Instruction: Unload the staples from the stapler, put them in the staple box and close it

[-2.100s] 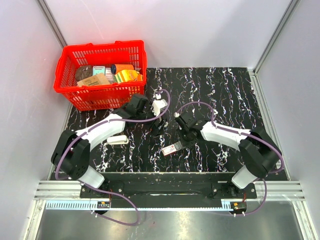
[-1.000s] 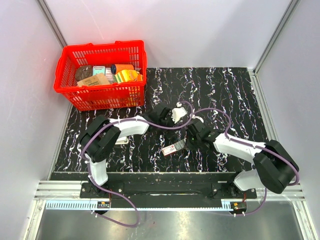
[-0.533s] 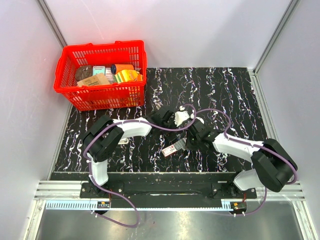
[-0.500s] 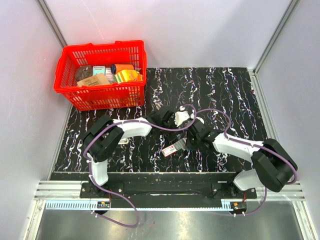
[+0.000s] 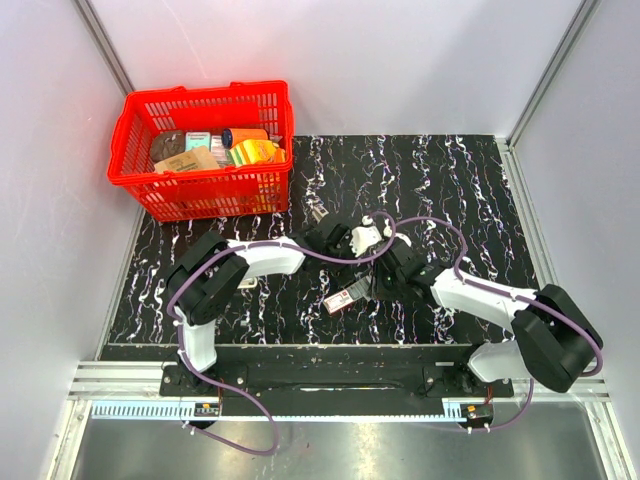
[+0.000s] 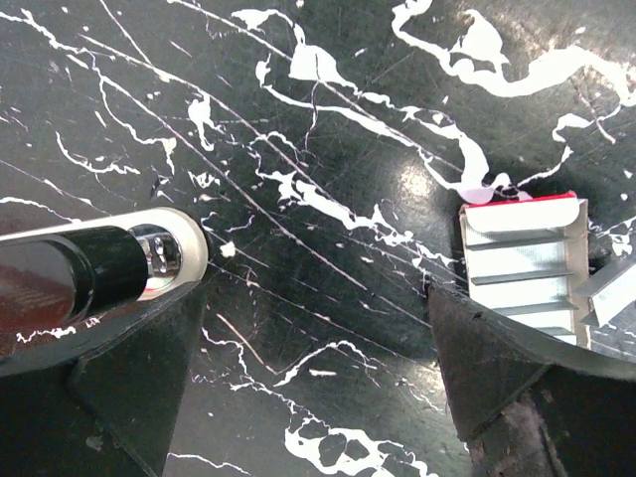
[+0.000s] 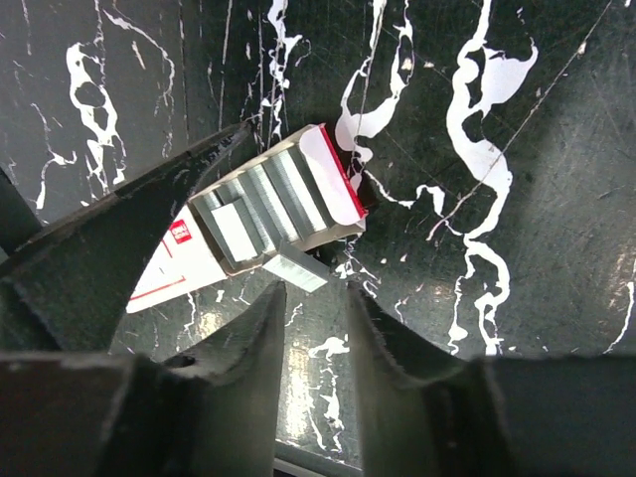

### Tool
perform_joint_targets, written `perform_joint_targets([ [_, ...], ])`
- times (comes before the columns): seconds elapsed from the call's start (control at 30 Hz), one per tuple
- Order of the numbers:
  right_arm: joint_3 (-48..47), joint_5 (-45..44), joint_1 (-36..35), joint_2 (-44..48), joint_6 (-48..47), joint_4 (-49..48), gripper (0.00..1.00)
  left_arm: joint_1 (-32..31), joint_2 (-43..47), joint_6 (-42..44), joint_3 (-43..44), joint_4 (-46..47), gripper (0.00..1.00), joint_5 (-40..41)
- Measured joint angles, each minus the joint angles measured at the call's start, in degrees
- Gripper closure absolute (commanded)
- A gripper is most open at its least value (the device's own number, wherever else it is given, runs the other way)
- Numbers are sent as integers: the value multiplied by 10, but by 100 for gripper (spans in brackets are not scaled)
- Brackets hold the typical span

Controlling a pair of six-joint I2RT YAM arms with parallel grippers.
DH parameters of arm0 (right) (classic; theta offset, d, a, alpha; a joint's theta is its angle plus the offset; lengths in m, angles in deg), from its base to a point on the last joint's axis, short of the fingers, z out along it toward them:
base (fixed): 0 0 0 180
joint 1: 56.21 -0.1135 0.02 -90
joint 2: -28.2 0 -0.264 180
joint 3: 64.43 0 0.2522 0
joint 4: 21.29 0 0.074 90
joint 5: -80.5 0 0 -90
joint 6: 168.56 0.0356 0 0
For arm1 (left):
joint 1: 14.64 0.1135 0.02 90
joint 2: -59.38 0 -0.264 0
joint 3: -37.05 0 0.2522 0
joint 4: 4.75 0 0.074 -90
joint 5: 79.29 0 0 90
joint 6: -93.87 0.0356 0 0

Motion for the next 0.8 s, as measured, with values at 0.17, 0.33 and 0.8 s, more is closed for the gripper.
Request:
perform_joint_targets([
  [0.17,5,1,2,0,-15,-1,56,1,0,0,-1,-5,1,-3],
  [0.33,12,7,3,0,-26,-14,54,7,0,0,-1,-10,1,-16],
  [0.8,37,31,-4,36,-95,-50,54,146,98,-41,33,-116,1,-145],
])
